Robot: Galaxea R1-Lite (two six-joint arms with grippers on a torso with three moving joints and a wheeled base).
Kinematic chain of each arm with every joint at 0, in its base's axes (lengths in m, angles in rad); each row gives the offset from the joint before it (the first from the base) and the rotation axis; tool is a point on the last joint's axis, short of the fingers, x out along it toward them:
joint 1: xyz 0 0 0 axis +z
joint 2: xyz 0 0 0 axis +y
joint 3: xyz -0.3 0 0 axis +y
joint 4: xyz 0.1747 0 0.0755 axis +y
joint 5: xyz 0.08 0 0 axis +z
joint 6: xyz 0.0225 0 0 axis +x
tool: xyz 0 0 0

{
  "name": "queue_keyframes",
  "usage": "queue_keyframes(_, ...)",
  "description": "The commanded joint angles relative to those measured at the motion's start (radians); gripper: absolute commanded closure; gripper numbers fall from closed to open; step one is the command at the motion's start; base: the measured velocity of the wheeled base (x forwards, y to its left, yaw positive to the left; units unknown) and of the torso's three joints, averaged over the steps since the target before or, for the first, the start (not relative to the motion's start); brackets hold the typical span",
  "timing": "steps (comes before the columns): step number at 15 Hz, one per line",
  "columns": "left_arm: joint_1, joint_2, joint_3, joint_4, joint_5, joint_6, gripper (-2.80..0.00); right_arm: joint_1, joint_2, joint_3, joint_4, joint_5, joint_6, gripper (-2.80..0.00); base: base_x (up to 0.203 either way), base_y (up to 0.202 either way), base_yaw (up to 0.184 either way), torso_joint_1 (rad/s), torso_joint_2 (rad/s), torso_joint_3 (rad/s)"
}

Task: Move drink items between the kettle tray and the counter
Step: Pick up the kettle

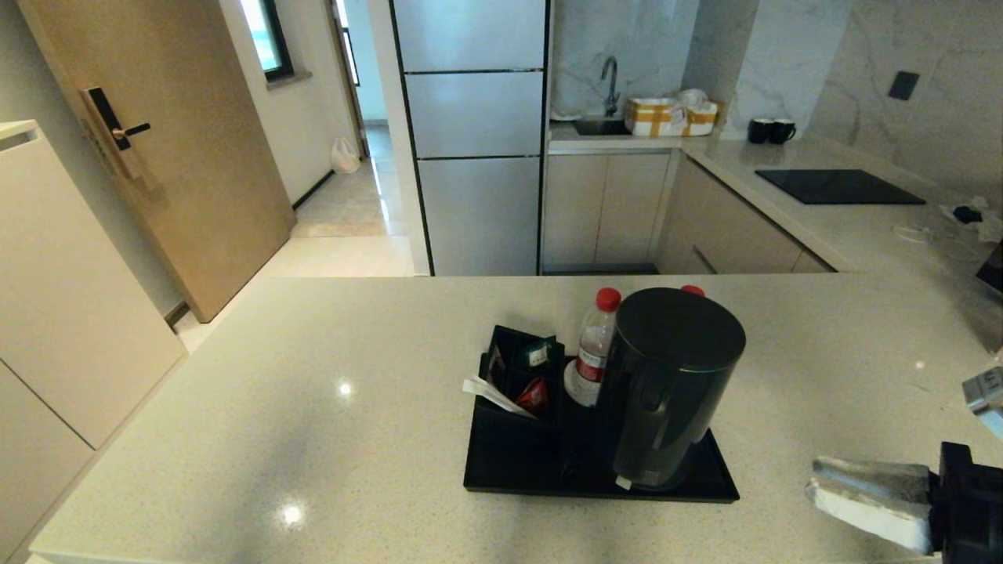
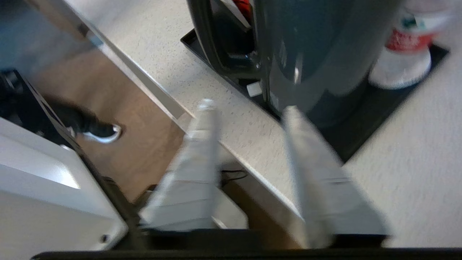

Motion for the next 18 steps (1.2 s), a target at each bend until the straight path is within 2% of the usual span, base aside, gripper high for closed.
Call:
queue_keyframes(1, -0.001, 0.000, 0.000, 0.000, 0.000, 0.000, 0.00, 0.023, 0.098, 0.005, -0.044, 0.008, -0.033, -2.80, 0.000, 0.000, 0.000, 0.000, 0.00, 0.000)
queue_keyframes(4, -0.001, 0.000, 0.000, 0.000, 0.000, 0.000, 0.00, 0.124, 0.219, 0.012, -0.159, 0.012, -0.093, -2.80, 0.000, 0.000, 0.000, 0.000, 0.00, 0.000)
queue_keyframes(6, -0.001, 0.000, 0.000, 0.000, 0.000, 0.000, 0.00, 0.148, 0.238, 0.011, -0.166, 0.013, -0.095, -2.80, 0.000, 0.000, 0.000, 0.000, 0.00, 0.000)
queue_keyframes(8, 0.001, 0.000, 0.000, 0.000, 0.000, 0.000, 0.00, 0.266, 0.326, -0.006, -0.183, 0.015, -0.095, -2.80, 0.000, 0.000, 0.000, 0.000, 0.00, 0.000)
queue_keyframes(10, 0.001, 0.000, 0.000, 0.000, 0.000, 0.000, 0.00, 0.280, 0.338, -0.013, -0.191, 0.016, -0.094, -2.80, 0.000, 0.000, 0.000, 0.000, 0.00, 0.000)
queue_keyframes(14, -0.001, 0.000, 0.000, 0.000, 0.000, 0.002, 0.00, 0.335, 0.493, -0.065, -0.342, 0.009, -0.073, -2.80, 0.000, 0.000, 0.000, 0.000, 0.00, 0.000)
queue_keyframes(18, -0.001, 0.000, 0.000, 0.000, 0.000, 0.002, 0.00, 0.335, 0.493, -0.065, -0.342, 0.009, -0.072, -2.80, 0.000, 0.000, 0.000, 0.000, 0.00, 0.000)
